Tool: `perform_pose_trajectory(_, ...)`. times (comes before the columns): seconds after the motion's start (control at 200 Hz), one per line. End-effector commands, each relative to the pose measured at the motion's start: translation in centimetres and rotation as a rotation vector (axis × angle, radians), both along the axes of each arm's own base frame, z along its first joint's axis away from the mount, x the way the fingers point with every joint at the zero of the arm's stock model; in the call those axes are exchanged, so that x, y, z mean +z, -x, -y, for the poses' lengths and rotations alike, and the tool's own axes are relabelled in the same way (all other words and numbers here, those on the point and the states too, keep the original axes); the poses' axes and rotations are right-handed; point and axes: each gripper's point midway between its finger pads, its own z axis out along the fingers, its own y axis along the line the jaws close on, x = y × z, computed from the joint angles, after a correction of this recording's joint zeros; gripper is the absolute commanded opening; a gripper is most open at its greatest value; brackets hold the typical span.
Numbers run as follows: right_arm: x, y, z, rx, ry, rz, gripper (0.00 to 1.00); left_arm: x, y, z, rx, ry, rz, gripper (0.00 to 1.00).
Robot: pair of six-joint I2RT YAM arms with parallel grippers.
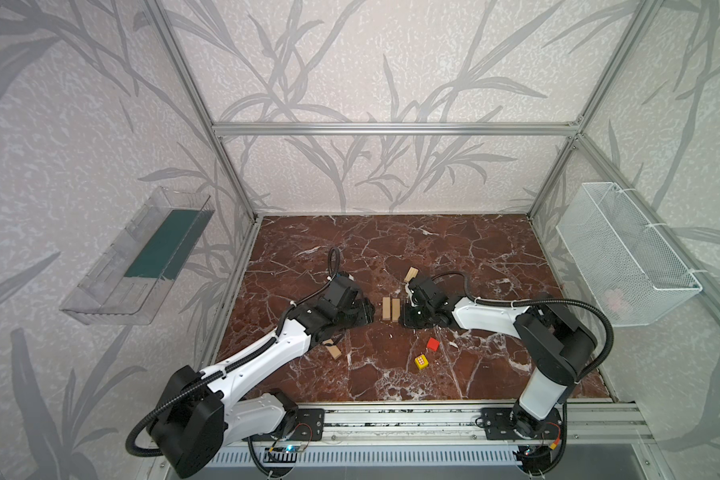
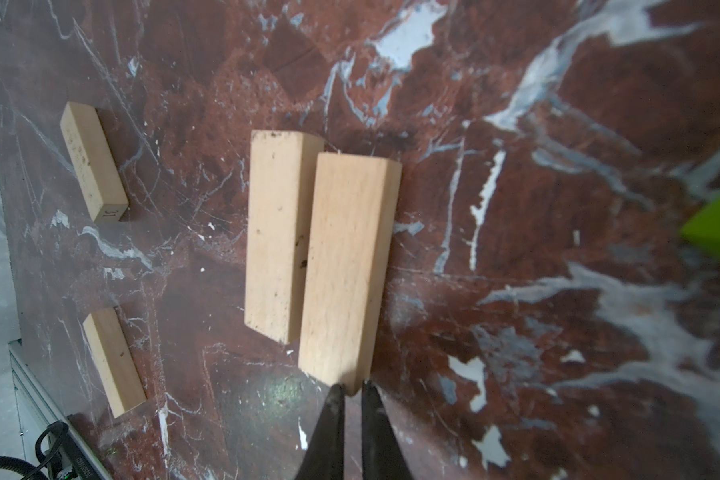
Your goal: Build the wood block tower
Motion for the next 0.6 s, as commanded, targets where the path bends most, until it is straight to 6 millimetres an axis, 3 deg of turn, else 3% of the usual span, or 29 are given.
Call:
perform_pose_trajectory(0.0, -0.2, -0.7, -0.4, 0.004, 0.012, 0.019, 0.12, 0.9, -0.7, 0.1, 0.013, 0.013, 0.020, 0.64)
perform_pose_trajectory(0.31, 0.0, -1.5, -1.0, 0.015, 0.006, 0.039, 0.12, 0.9, -0.8, 0.2, 0.008, 0.011, 0.020, 0.65)
perform_pose_trajectory(0.425, 1.3, -1.6, -1.4, 0.026, -0.024, 0.057, 0.13, 0.9, -0.8, 0.1, 0.009, 0.008, 0.020, 0.64)
perform_pose_trajectory(0.595, 3.3, -2.0, -0.4, 0.003, -0.026, 0.094, 0.17, 0.8, -0.9, 0.1, 0.008, 0.001, 0.020, 0.65)
